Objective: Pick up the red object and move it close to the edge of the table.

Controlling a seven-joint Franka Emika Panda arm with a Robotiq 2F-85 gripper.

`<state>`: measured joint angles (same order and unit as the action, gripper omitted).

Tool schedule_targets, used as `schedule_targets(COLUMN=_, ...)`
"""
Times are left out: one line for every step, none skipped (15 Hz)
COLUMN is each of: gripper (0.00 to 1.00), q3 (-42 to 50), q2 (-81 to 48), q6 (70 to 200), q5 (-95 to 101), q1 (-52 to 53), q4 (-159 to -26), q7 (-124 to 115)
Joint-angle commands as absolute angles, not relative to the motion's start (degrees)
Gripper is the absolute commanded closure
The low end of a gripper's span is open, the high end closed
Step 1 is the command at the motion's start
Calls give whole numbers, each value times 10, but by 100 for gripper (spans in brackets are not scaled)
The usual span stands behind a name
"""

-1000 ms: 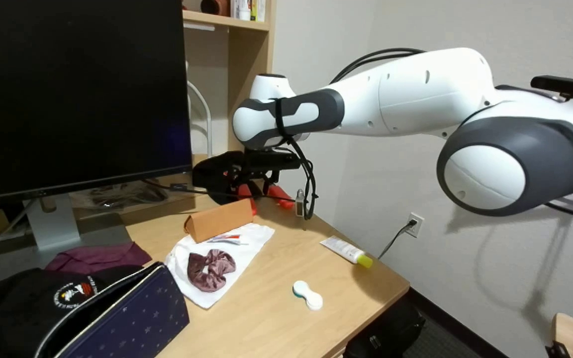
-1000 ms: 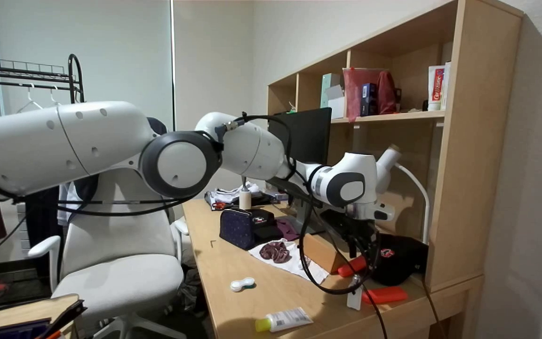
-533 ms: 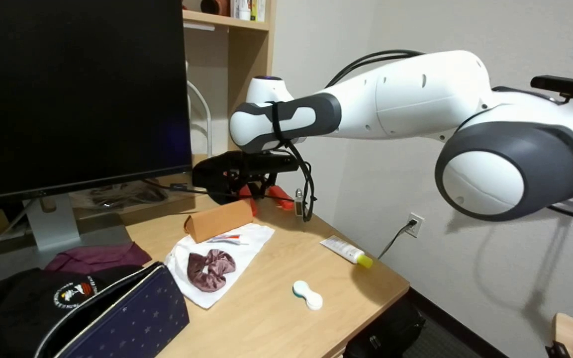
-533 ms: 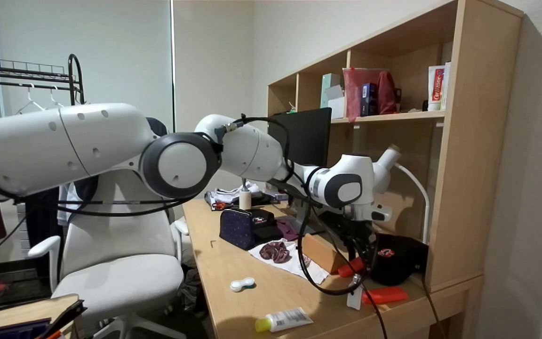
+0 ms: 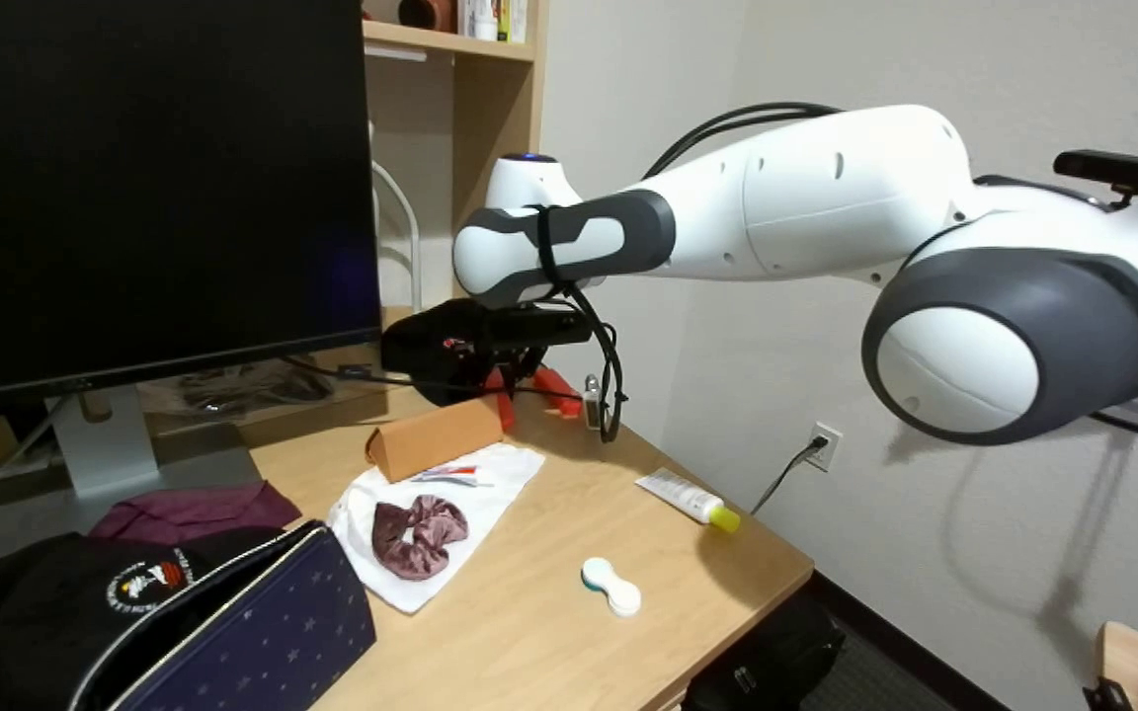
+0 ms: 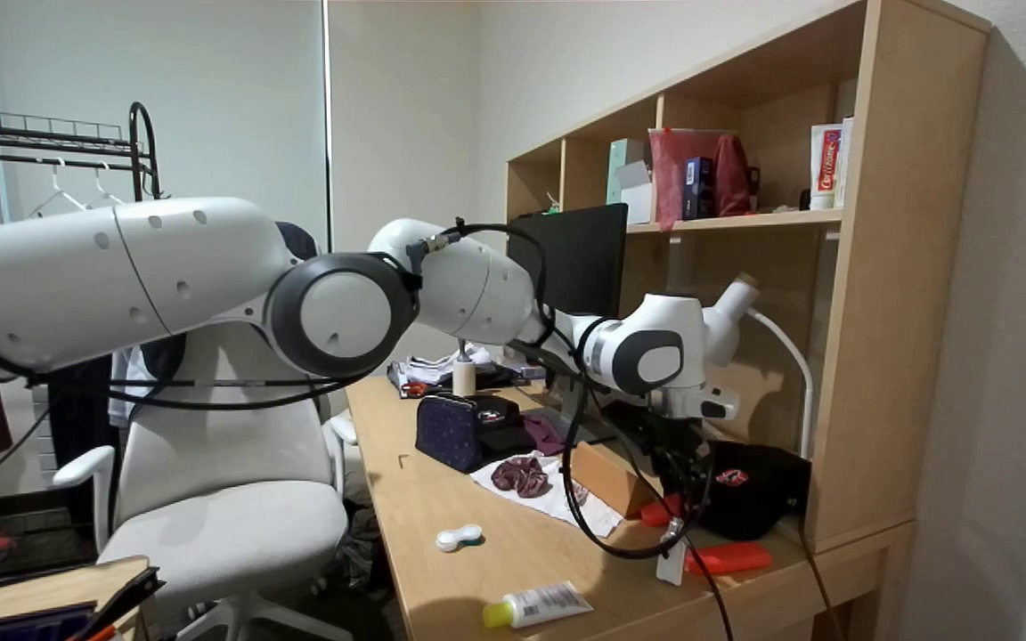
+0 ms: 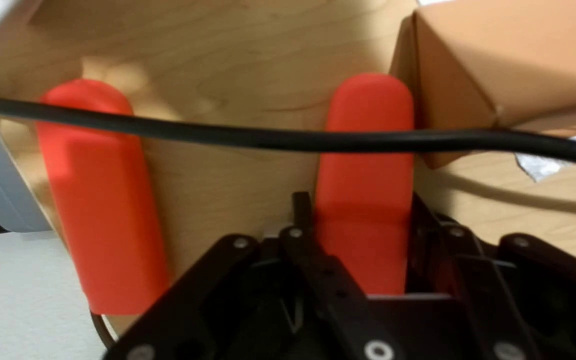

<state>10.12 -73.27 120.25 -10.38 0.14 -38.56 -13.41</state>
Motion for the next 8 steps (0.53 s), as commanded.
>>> schedule_targets(gripper=79, q3=105, q2=-741, q6=1205, q5=-98, q1=1, q4=-371, q7=-130)
schedule_targets(gripper=79, q3=105, q2=-740, q6=1205, q5=-99, q1=0, q4=-371, q7=-131)
schedule_targets(gripper=79, q3=105, q2=-729, q6=1201, q5=-101, q1=-1, q4=-378, q7=-129)
schedule_targets(gripper=79, q3=105, q2=-724, q6=1200, q5=-101, q1=-2, q4=-381, q7=-127)
schedule_targets(gripper=79, q3=104, q2=-707, q6=1198, q5=-105, q1=-5, q4=-391, q7=-123)
schedule_targets(gripper=79, q3=105, q2=-695, q6=1198, q5=-106, q1=-6, q4=-398, q7=-124)
schedule_targets(gripper=79, q3=107, q2=-680, q6=1205, q5=-108, q1=-8, q4=-407, q7=-123)
schedule_targets(gripper=79, q3=106, q2=-667, q6=1212, q5=-109, q1=-11, q4=-412, q7=-119)
